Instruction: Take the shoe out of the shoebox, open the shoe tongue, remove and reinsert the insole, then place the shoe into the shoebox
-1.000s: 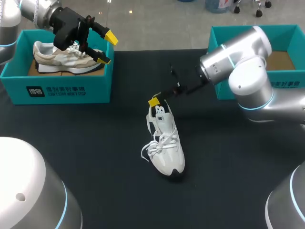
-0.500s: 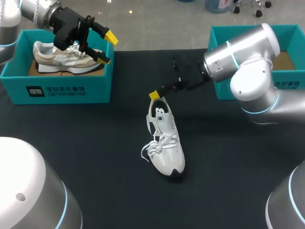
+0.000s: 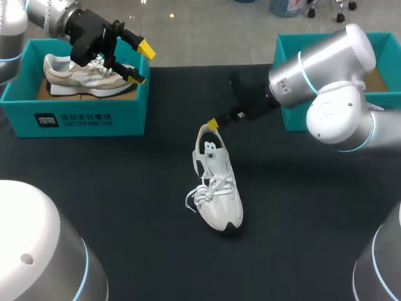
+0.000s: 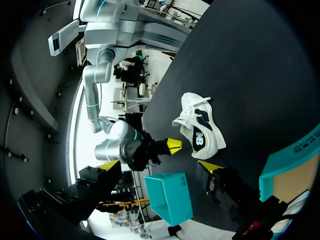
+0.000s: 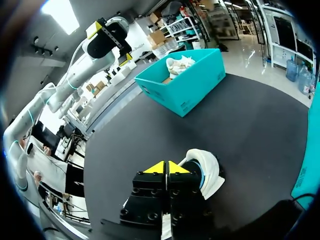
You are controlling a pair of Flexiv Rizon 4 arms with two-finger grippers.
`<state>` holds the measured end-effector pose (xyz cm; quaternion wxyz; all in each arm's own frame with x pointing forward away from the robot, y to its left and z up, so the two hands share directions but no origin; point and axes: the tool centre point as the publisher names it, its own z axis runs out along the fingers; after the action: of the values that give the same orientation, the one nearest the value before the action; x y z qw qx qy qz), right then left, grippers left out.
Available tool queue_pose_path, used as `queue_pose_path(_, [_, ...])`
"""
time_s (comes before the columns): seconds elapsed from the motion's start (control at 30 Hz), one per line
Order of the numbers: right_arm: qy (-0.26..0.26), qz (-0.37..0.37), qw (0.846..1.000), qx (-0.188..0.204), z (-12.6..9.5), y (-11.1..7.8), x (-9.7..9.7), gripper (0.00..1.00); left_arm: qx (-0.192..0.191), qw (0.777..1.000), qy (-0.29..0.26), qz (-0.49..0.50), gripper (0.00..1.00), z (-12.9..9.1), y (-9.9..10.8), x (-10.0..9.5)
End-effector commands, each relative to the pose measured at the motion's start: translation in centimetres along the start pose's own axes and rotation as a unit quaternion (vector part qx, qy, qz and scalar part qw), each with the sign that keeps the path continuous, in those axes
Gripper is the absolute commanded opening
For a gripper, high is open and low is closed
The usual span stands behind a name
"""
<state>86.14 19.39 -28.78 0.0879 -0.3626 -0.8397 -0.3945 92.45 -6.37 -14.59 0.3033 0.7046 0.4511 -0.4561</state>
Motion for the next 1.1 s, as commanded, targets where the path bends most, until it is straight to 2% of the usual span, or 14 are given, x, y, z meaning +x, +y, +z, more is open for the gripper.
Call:
queue_pose_path(0.03, [-0.044,0.001,0.999,0.008,-0.3,0.2,0.5,0.00,0.001,1.000,0.002,0.000,1.00,-0.1,0.0,0.0])
queue_pose_path(0.3, [-0.044,0.001,0.999,0.008,-0.3,0.2,0.5,0.00,0.001,1.000,0.002,0.000,1.00,-0.1,0.0,0.0])
queue_pose_path(0.37, [-0.124,0.041,0.991,0.032,-0.1,1.2,0.7,0.00,0.001,1.000,0.002,0.000,1.00,-0.1,0.0,0.0])
queue_pose_path(0.43, [-0.173,0.087,0.980,0.048,0.5,1.5,0.7,0.00,0.001,1.000,0.002,0.000,1.00,-0.1,0.0,0.0])
queue_pose_path(0.57, [-0.238,0.156,0.957,0.058,1.6,0.8,0.1,0.00,0.001,1.000,0.002,0.000,1.00,-0.1,0.0,0.0])
queue_pose_path(0.67, [-0.295,0.181,0.936,0.059,1.6,0.1,0.2,0.00,0.001,1.000,0.002,0.000,1.00,-0.1,0.0,0.0])
queue_pose_path(0.7, [-0.303,0.186,0.934,0.047,1.5,-0.2,0.2,0.00,0.001,1.000,0.002,0.000,1.00,-0.1,0.0,0.0])
queue_pose_path(0.8, [-0.362,0.190,0.911,0.063,1.1,-0.7,0.2,0.00,0.001,1.000,0.002,0.000,1.00,-0.1,0.0,0.0])
queue_pose_path(1.1, [-0.362,0.190,0.911,0.063,1.1,-0.7,0.2,0.00,0.001,1.000,0.002,0.000,1.00,-0.1,0.0,0.0])
